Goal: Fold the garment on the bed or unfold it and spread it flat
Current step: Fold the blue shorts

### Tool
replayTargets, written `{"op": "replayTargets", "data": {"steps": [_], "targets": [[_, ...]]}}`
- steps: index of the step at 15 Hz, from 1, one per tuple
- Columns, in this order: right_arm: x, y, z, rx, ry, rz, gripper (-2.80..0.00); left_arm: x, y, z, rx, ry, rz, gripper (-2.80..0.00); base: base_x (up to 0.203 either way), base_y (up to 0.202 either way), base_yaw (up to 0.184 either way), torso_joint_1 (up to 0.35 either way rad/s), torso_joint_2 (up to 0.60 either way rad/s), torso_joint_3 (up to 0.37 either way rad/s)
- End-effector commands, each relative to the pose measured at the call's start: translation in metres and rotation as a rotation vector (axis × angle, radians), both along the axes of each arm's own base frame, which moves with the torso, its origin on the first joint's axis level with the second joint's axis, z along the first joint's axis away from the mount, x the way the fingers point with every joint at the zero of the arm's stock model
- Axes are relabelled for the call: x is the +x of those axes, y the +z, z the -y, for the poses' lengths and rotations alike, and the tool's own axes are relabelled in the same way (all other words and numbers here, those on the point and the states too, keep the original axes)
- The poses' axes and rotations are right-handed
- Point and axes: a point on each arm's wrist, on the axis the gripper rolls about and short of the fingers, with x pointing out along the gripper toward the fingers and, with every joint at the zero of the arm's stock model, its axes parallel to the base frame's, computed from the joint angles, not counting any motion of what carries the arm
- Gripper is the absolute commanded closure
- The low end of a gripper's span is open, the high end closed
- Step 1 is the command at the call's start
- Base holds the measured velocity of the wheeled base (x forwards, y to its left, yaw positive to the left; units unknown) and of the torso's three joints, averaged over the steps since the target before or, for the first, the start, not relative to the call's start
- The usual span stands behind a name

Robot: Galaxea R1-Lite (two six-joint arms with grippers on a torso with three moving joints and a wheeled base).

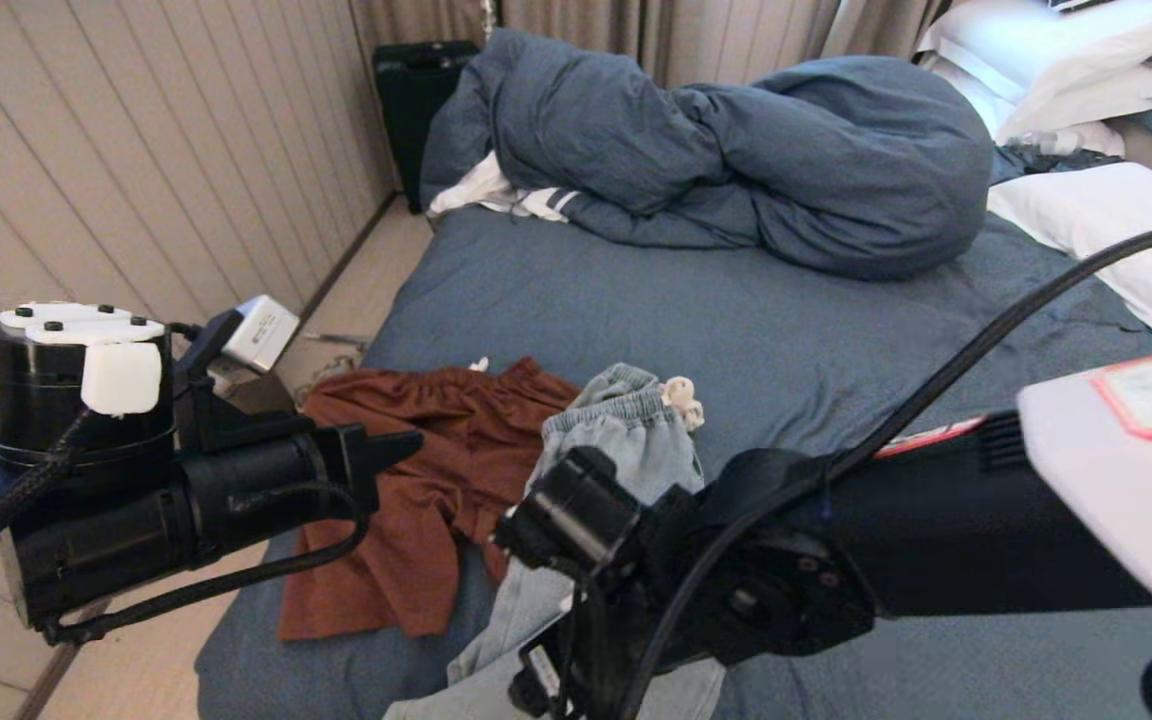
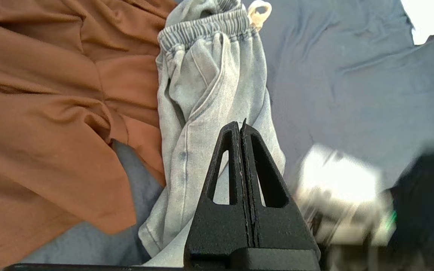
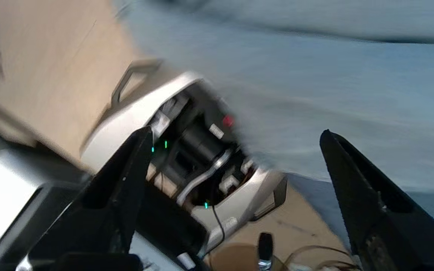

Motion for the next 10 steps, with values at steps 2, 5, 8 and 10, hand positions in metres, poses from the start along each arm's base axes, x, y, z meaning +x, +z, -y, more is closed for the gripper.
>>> {"op": "replayTargets", "data": {"steps": [2,5,8,10], "targets": [[0.024,0.018,0.046,0.066,-0.135,0.05,0.0,0.006,-0.008,0.004,0.013,0.0,-0.026,0.0,0.0,0.0,0.0,0.0,0.0,0.0],[0.064,0.024,0.084,0.123,-0.291,0.107,0.0,0.016,-0.021,0.01,0.038,-0.001,-0.068,0.0,0.0,0.0,0.0,0.0,0.0,0.0],[0.092,0.038,0.095,0.202,-0.38,0.17,0.0,0.036,-0.039,0.02,0.066,0.012,-0.113,0.0,0.0,0.0,0.0,0.0,0.0,0.0],[0.106,0.041,0.103,0.219,-0.424,0.206,0.0,0.053,-0.047,0.021,0.068,0.036,-0.12,0.0,0.0,0.0,0.0,0.0,0.0,0.0]]}}
